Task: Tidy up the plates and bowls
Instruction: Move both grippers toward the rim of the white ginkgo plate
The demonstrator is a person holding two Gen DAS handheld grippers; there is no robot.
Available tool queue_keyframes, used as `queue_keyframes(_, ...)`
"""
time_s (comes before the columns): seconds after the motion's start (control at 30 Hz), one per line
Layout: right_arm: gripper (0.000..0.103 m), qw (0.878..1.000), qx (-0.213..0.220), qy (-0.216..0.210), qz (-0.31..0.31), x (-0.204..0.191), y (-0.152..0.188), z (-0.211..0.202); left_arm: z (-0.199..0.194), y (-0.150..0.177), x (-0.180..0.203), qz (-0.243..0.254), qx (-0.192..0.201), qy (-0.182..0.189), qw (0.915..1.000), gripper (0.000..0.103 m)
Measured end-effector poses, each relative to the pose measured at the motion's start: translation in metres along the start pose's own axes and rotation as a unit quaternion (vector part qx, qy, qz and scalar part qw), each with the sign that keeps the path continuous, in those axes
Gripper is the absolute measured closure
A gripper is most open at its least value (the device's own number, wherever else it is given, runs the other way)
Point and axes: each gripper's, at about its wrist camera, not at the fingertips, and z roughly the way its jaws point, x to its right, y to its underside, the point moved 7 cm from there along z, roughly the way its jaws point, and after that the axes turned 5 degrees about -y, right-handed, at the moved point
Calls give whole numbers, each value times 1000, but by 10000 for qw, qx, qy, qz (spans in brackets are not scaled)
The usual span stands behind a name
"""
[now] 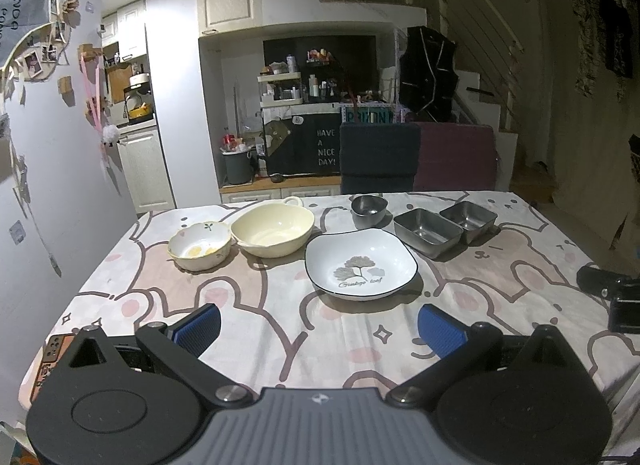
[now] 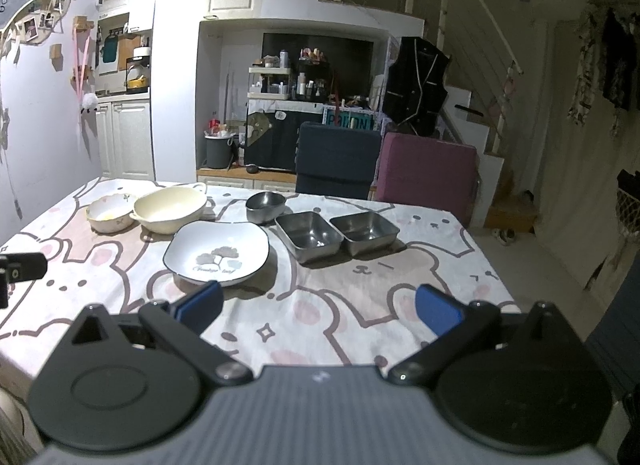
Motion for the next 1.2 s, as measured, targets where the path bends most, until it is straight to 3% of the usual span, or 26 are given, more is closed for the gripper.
queue_keyframes(0.2,0,9998,-181,-68,47,0,-4,19,25,-6,3,-6,-135,18,9999,0)
queue_keyframes(0.5,0,9984,-413,-346,162,-7,-20,71,72,-14,-8,-127,-415,-242,9988,0)
queue_keyframes(0.97,0,9976,2,-524,-445,-30,-59,123,133,-47,-5,-33,-406,-200,9990,0)
queue_keyframes(1.2,0,9979,-8,-532,-358,-26,-88,165,166,-71,-7,-50,-342,-4,9994,0)
